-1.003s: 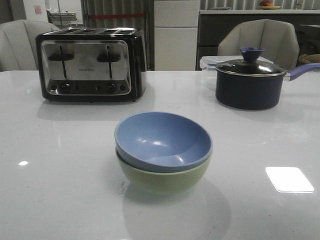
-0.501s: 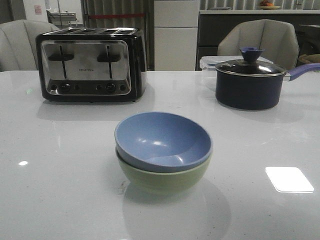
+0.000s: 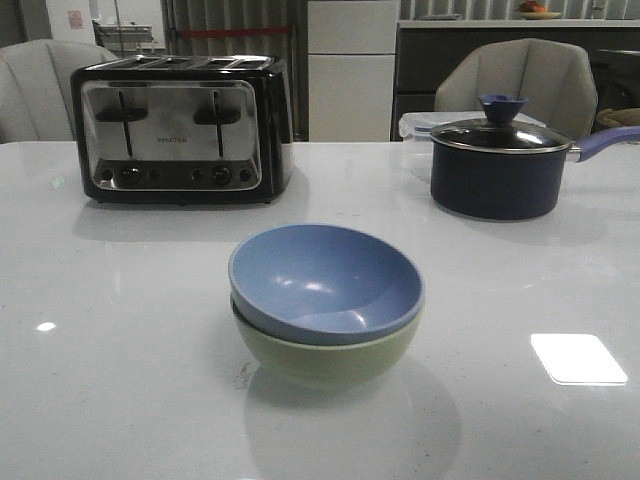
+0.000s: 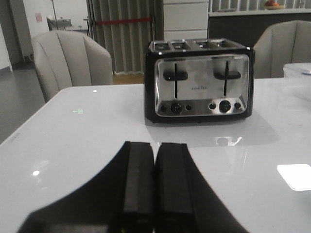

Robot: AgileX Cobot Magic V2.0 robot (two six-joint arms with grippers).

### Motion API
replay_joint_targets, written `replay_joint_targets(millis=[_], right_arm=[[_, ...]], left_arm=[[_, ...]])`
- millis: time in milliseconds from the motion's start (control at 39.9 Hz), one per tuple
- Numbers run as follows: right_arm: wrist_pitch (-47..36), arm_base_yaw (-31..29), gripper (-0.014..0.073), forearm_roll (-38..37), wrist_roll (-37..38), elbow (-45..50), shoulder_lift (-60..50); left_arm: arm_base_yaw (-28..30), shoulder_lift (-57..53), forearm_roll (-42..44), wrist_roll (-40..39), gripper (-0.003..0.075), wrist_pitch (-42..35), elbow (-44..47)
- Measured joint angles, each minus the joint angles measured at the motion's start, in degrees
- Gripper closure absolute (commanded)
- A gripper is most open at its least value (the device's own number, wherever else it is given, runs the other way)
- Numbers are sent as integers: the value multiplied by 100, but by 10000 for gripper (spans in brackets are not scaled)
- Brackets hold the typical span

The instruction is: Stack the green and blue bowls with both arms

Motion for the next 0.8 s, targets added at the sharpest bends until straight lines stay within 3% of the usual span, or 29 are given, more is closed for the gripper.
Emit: replay_joint_targets(millis=[802], right_arm=[[0, 0, 541, 0, 0, 0, 0]], left_arm=[[9, 0, -4, 0, 627, -183, 0]])
